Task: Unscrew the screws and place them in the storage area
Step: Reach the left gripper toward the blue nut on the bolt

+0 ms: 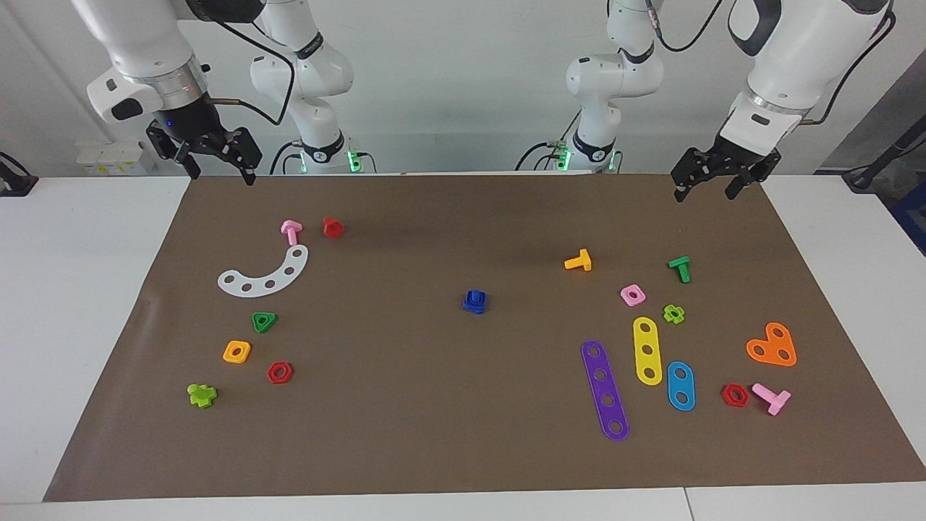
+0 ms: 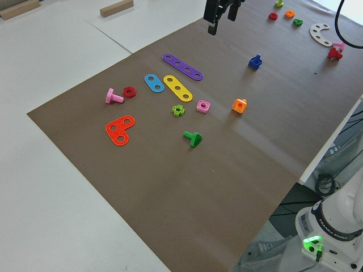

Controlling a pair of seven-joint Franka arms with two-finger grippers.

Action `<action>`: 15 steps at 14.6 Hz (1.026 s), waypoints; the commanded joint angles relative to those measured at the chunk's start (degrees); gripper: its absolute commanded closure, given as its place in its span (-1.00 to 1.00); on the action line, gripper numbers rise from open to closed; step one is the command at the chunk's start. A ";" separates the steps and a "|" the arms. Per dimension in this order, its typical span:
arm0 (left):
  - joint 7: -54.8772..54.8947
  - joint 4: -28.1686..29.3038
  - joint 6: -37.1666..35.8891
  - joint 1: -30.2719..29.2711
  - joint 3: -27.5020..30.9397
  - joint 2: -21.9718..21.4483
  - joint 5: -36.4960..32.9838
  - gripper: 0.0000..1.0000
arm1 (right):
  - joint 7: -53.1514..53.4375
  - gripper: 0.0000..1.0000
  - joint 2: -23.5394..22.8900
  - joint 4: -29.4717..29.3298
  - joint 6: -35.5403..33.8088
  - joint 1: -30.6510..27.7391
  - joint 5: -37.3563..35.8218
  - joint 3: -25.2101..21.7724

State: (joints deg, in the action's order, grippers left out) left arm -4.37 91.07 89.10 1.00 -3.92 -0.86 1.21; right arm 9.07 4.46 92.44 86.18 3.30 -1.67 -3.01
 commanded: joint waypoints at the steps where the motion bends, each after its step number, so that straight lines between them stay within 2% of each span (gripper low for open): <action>1: 0.94 1.56 0.64 -0.82 -0.30 -1.52 0.55 -1.00 | -1.69 -1.00 0.29 -0.33 -0.93 -0.84 0.61 0.46; 6: 1.12 1.83 1.16 0.14 -0.38 -1.60 0.55 -1.00 | -1.69 -1.00 0.29 -0.33 -0.93 -0.84 0.61 0.46; 8: 0.33 2.87 3.52 0.50 -0.82 -1.69 0.72 -1.00 | -1.69 -1.00 0.29 -0.33 -0.84 -0.84 0.61 0.46; 11: -0.28 9.11 8.00 6.36 -1.00 -4.06 0.72 -1.00 | -1.69 -1.00 0.29 -0.33 -0.93 -0.84 0.61 0.46; 15: -8.60 9.56 10.73 15.50 -0.91 -1.27 0.72 -1.00 | -1.69 -1.00 0.29 -0.33 -0.84 -0.84 0.61 0.46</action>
State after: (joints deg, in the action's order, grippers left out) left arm -8.89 98.58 96.86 12.21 -5.82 -2.20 1.43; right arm 9.07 4.46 92.44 86.18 3.30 -1.67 -3.01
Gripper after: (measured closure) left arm 0.000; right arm 0.000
